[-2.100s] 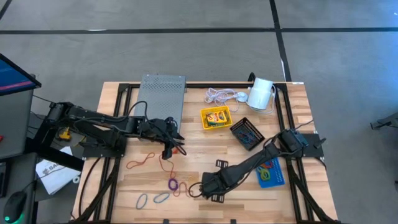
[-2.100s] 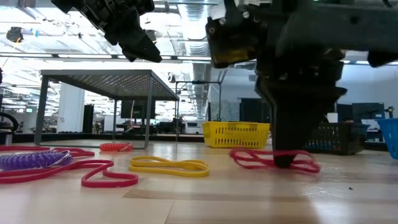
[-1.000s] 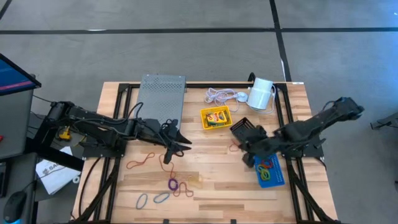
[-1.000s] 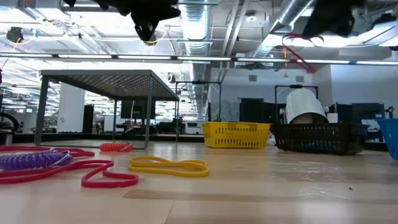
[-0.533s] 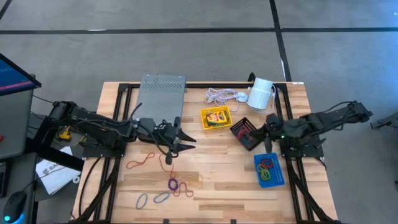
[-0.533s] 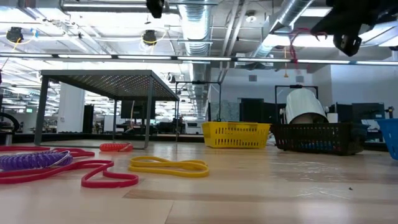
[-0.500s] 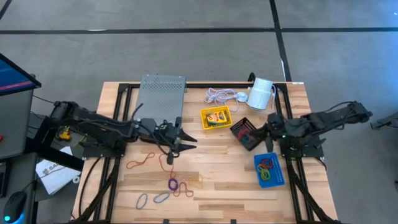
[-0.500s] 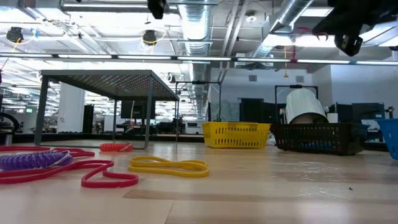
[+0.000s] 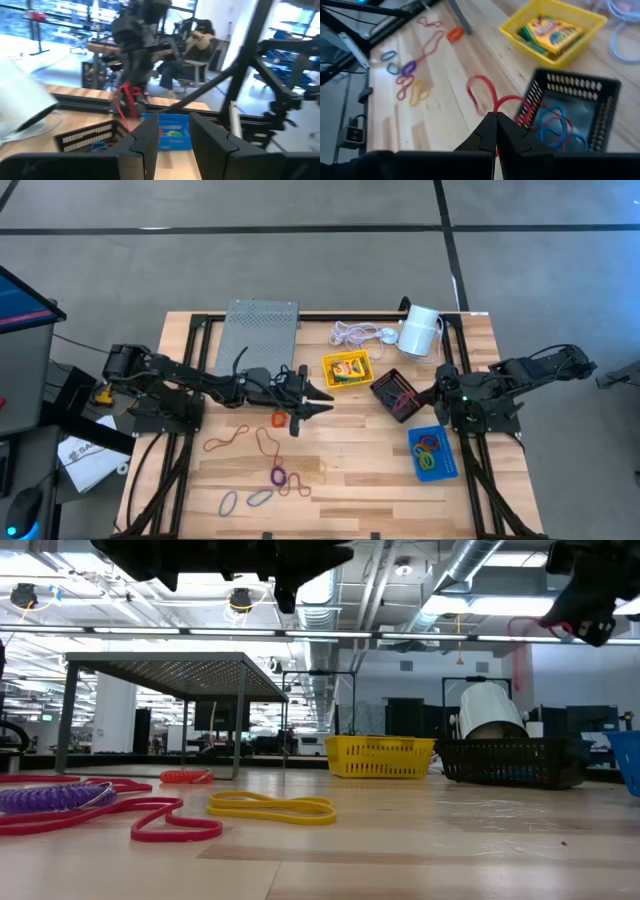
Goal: Pick & Place Office Desk Supplies
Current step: Put the red rubber band into the black bin
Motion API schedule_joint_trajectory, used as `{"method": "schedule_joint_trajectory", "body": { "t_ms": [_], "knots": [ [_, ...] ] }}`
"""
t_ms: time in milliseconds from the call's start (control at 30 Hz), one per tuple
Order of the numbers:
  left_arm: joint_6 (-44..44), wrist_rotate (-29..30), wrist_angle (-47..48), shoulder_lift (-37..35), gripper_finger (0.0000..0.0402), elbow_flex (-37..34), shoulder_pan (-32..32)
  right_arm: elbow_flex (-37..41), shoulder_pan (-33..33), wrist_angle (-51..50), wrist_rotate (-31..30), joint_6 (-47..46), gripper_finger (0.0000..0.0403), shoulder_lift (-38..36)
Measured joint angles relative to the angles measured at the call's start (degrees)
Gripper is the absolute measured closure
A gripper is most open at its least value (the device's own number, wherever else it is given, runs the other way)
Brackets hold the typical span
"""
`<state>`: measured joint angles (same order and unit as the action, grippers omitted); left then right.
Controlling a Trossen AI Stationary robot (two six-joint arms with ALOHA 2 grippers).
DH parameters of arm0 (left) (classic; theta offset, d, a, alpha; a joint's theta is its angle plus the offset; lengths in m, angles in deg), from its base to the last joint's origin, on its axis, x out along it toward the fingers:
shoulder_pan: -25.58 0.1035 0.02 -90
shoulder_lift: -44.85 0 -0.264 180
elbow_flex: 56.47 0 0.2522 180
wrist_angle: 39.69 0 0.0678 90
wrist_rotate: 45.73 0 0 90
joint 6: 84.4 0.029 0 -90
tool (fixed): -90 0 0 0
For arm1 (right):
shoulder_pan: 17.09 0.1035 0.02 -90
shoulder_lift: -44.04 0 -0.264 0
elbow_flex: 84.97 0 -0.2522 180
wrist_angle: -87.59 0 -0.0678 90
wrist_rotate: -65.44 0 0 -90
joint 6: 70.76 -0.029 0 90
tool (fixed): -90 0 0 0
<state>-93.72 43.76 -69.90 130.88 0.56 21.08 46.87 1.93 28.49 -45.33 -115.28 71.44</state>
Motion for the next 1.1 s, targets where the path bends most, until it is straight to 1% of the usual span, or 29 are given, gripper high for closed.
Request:
{"method": "schedule_joint_trajectory", "body": {
  "t_ms": [167,400,633,900,1100],
  "knots": [
    [0.0,-3.0,1.4,-2.7,0.0298,0.0,-0.6,0.0,-2.5,-1.4,2.3,-1.0,0.0403,1.5],
    [0.0,-3.0,12.9,-7.4,0.0298,0.0,-0.6,0.0,-9.0,-1.7,7.1,-0.1,0.0403,6.2],
    [0.9,-3.0,20.8,-11.0,0.0298,0.0,-0.6,0.0,-15.9,-1.3,11.8,2.9,0.0403,11.9],
    [1.8,-3.0,26.0,-11.8,0.0298,0.0,0.2,0.0,-24.4,-1.3,15.9,8.1,0.0403,17.6],
    [3.4,-3.0,28.1,-11.8,0.0298,0.0,1.6,0.0,-28.0,0.7,18.3,11.7,0.0403,22.6]
  ]
}}
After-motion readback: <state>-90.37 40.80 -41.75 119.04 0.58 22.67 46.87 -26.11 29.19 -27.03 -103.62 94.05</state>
